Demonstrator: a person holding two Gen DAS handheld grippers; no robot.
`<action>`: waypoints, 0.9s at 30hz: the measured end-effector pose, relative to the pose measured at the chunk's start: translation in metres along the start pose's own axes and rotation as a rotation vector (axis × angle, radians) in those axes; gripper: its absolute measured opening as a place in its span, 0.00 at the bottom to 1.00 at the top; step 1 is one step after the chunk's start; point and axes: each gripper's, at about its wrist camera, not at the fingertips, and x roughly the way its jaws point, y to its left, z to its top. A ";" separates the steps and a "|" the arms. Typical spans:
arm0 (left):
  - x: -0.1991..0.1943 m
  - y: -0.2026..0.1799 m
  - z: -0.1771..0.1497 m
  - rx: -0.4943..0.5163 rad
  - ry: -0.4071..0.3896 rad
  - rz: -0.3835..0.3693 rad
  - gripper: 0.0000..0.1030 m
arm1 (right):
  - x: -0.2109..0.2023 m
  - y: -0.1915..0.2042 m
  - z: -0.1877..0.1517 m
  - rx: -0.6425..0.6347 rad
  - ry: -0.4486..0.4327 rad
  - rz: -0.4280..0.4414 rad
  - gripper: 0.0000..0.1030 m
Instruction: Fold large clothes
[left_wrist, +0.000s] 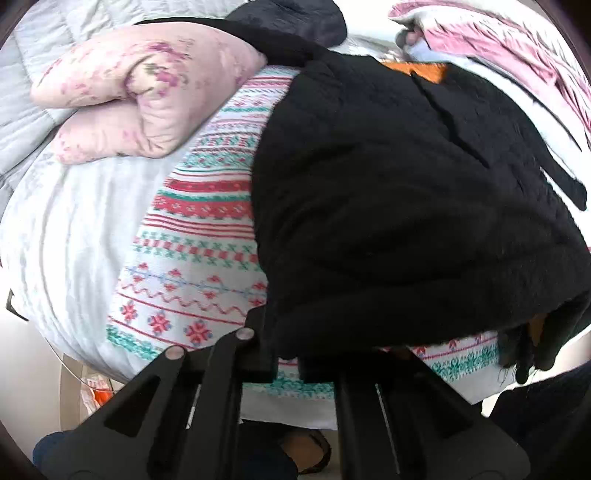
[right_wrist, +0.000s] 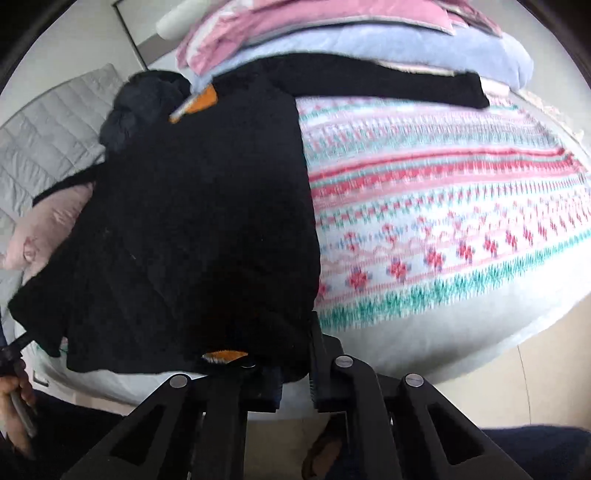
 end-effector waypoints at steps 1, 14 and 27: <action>-0.007 0.007 0.002 -0.016 -0.016 0.013 0.07 | -0.010 -0.001 0.005 -0.004 -0.036 -0.010 0.08; -0.090 -0.001 -0.025 0.110 -0.039 -0.069 0.07 | -0.050 -0.030 0.065 0.045 -0.120 -0.147 0.10; -0.130 0.011 -0.035 0.183 -0.114 -0.105 0.46 | -0.053 0.009 0.020 -0.259 -0.026 -0.335 0.53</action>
